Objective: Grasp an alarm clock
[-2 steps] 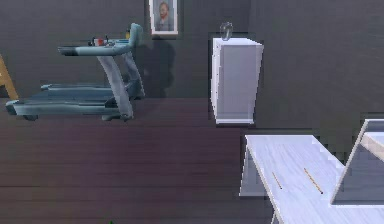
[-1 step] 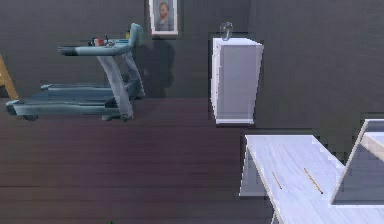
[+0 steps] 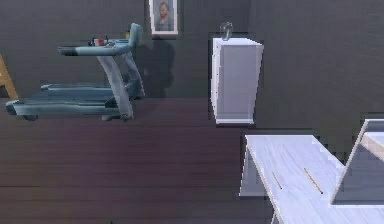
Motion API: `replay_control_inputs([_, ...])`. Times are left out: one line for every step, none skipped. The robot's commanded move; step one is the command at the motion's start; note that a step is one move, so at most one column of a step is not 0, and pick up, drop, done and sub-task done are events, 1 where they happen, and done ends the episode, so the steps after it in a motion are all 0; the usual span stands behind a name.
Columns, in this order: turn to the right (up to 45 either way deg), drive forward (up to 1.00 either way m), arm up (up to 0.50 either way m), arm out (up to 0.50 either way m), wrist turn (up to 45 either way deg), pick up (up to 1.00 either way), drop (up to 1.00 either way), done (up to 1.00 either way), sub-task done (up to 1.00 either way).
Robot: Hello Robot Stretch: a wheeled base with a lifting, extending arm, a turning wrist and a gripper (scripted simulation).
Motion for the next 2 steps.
replay_control_inputs([0.0, 0.0, 0.0, 0.0, 45.0, 0.0, 0.0, 0.0, 0.0])
replay_control_inputs([0.0, 0.0, 0.0, 0.0, 18.0, 0.0, 0.0, 0.0, 0.0])
